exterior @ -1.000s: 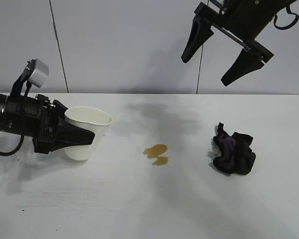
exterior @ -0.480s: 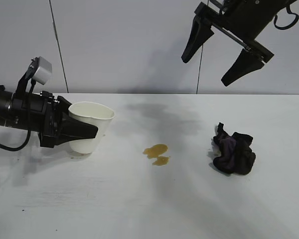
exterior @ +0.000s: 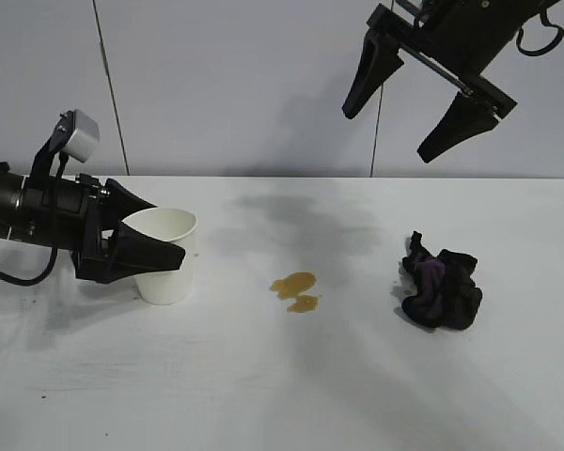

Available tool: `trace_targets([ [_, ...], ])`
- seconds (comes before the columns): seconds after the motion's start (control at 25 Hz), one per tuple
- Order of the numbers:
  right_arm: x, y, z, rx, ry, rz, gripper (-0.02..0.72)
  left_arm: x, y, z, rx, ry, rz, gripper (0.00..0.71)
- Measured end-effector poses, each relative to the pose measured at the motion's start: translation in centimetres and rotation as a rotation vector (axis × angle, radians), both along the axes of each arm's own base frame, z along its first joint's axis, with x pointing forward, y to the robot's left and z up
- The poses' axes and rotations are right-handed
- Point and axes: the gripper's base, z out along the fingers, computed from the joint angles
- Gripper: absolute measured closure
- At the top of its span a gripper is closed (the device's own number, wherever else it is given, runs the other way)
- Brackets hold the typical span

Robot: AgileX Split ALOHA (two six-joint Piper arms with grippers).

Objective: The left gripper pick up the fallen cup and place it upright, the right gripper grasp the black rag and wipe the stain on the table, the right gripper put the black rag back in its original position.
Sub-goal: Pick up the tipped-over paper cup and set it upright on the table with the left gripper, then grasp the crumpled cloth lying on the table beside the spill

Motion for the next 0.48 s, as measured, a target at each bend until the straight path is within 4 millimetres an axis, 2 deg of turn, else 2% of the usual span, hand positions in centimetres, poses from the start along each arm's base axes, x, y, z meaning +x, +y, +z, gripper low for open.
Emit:
trace_targets([
  [0.24,0.0,0.0,0.0,-0.001,0.000,0.000,0.009,-0.1,-0.3,0.5,-0.058,0.015,-0.017,0.107],
  [0.48,0.0,0.0,0.0,-0.001,0.000,0.001,0.009,1.1,-0.6,2.1,-0.147,0.053,-0.006,0.107],
])
